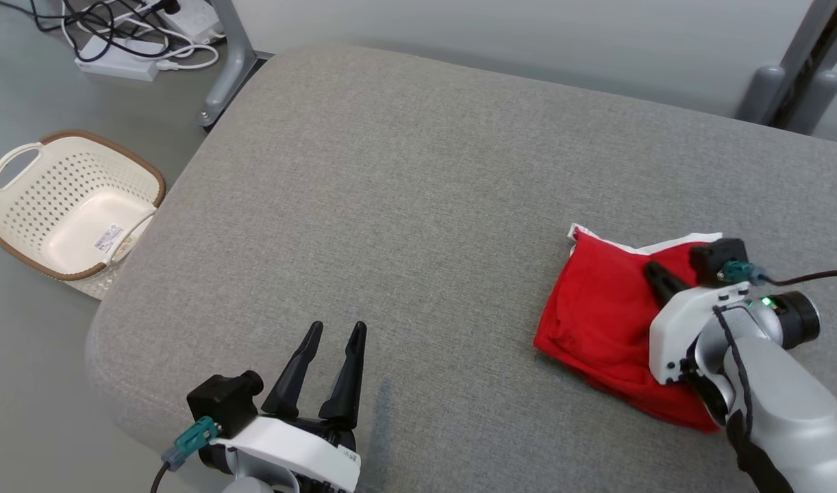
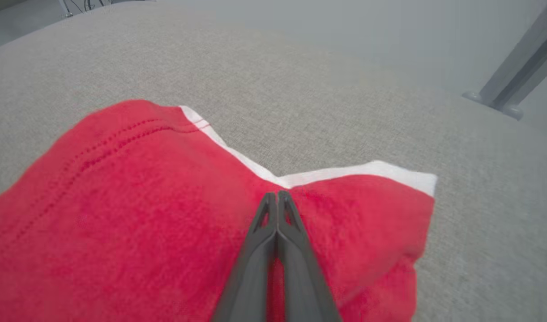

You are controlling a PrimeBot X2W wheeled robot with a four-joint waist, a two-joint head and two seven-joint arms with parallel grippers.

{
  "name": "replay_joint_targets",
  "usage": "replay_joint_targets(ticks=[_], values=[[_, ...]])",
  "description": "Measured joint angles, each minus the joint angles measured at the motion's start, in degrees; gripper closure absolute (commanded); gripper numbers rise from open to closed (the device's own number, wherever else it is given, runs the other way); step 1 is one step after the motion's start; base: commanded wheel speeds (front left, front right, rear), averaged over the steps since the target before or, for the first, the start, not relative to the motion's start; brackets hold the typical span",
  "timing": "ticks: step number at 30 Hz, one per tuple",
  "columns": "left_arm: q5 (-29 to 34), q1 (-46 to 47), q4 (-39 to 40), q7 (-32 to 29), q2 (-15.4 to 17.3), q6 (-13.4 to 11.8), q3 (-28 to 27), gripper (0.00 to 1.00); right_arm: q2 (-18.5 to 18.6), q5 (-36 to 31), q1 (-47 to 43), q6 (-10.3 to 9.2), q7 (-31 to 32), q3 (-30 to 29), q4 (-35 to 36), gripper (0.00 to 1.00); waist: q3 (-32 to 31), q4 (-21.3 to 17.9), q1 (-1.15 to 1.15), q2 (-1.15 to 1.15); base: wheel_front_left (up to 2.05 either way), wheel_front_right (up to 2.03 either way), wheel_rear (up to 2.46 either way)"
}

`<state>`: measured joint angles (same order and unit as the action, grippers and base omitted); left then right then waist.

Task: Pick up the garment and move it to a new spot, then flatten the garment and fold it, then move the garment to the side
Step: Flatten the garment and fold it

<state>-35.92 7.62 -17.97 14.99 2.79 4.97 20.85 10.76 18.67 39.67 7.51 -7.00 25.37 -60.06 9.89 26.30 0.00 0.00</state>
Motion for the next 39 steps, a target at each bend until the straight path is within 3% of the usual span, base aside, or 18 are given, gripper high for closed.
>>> replay_joint_targets(ticks=[7, 14, 16, 29, 39], values=[[-0.09, 0.02, -0.08, 0.00, 0.04, -0.05, -0.01, 0.00, -0.13, 1.05, -0.20, -0.01, -1.45, 2.38, -2.42, 1.00, 0.49, 1.83, 0.00, 0.00, 0.00, 0.00, 0.00], [-0.11, -0.25, -0.33, 0.00, 0.05, -0.25, -0.88, 0.00, -2.40, 2.05, 0.87, -0.01, -4.47, 5.03, -1.26, 1.00, -0.17, 2.08, 0.00, 0.00, 0.00, 0.00, 0.00], [-0.43, -0.38, -0.31, 0.00, 0.04, -0.25, -0.98, 0.00, -3.82, 2.65, 0.74, -0.01, -3.52, 8.23, -0.70, 1.00, -0.34, 1.83, 0.00, 0.00, 0.00, 0.00, 0.00], [-0.78, -0.13, -0.21, 0.00, 0.02, -0.34, -1.21, 0.00, -3.25, 8.16, 0.75, -0.01, -5.19, 15.82, 1.45, 1.00, -0.20, 1.46, 0.00, 0.00, 0.00, 0.00, 0.00], [0.31, -0.94, 0.32, 0.00, 0.03, -0.13, -3.44, 0.00, 1.48, 11.81, 1.13, -0.01, -7.80, 10.09, 7.55, 1.00, -2.62, -2.72, 0.00, 0.00, 0.00, 0.00, 0.00]])
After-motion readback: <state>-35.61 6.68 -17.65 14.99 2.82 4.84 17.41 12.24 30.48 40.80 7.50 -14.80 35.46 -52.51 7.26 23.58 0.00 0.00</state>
